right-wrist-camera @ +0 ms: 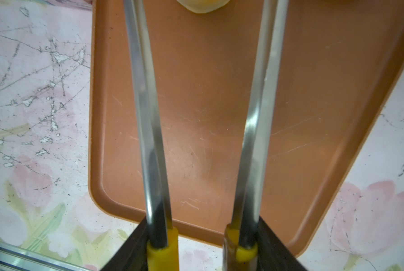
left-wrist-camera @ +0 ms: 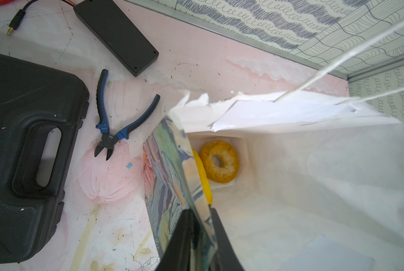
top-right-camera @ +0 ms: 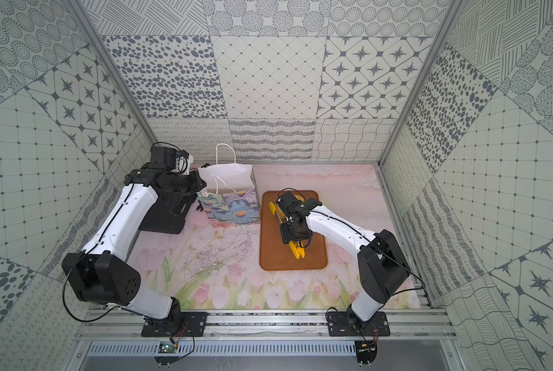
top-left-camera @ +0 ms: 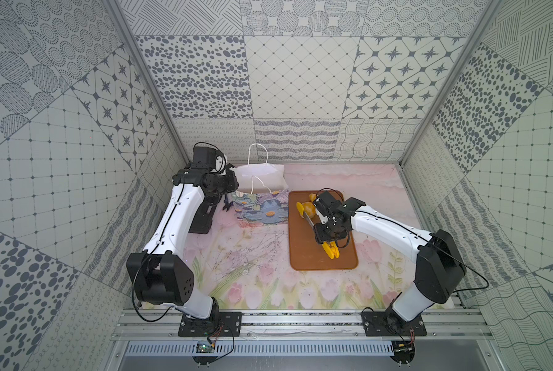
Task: Pack bread into a paper bag
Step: Pick up the fake bread from the plate.
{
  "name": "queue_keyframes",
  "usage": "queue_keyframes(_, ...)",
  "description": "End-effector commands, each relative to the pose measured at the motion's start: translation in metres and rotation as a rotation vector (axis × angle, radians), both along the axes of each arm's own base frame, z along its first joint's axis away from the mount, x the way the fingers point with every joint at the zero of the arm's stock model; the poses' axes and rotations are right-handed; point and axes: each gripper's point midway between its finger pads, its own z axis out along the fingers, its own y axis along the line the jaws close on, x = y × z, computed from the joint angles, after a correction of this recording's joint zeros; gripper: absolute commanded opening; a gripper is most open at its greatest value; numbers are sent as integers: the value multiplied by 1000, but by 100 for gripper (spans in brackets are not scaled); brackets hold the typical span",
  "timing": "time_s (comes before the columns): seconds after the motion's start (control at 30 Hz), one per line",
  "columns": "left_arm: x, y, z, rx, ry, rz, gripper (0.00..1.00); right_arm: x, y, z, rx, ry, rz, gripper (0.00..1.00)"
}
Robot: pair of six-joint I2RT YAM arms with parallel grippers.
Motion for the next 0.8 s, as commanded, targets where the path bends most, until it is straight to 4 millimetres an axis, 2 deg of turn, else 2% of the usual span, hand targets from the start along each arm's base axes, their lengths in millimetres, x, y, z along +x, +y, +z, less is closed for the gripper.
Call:
queue_keyframes(0.0, 4, 0, 2, 14, -16, -11, 16, 1, 8, 5, 32, -18, 28, 63)
queue_keyframes(0.2, 4, 1, 3, 18, -20, -9, 16, -7, 14, 8, 57, -12, 58, 64)
queue_keyframes(0.4, 4, 2, 4, 21, -20, -8, 16, -17, 12, 14, 73, -16, 73, 63)
queue_keyframes(0.77, 3, 1, 5, 17, -21, -8, 16, -22, -8, 20, 32, -63, 56, 65)
